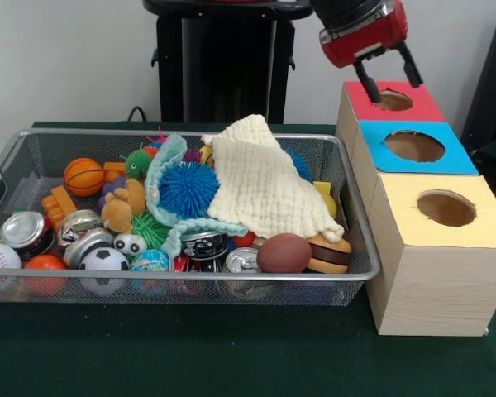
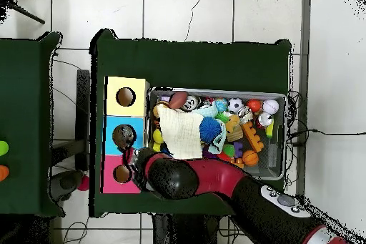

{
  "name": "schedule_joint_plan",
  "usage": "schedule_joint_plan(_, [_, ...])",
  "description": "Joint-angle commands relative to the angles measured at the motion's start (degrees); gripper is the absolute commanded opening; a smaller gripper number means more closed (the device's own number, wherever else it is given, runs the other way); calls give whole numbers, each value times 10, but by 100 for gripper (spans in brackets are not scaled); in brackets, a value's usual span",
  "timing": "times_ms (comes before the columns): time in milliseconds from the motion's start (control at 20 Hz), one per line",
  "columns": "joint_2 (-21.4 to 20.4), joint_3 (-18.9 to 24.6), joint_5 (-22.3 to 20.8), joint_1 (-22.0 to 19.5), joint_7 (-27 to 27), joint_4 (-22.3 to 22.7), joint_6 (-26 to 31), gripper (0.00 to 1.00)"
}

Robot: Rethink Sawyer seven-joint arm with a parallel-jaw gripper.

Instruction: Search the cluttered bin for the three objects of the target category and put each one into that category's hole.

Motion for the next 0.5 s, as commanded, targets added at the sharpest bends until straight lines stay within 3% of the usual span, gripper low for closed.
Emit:
schedule_joint_plan(50, [5,-66,-60,-16,-62,-109,94,100])
schedule_joint_plan(500, [31,-105,-180,-22,-86,-170,122,100])
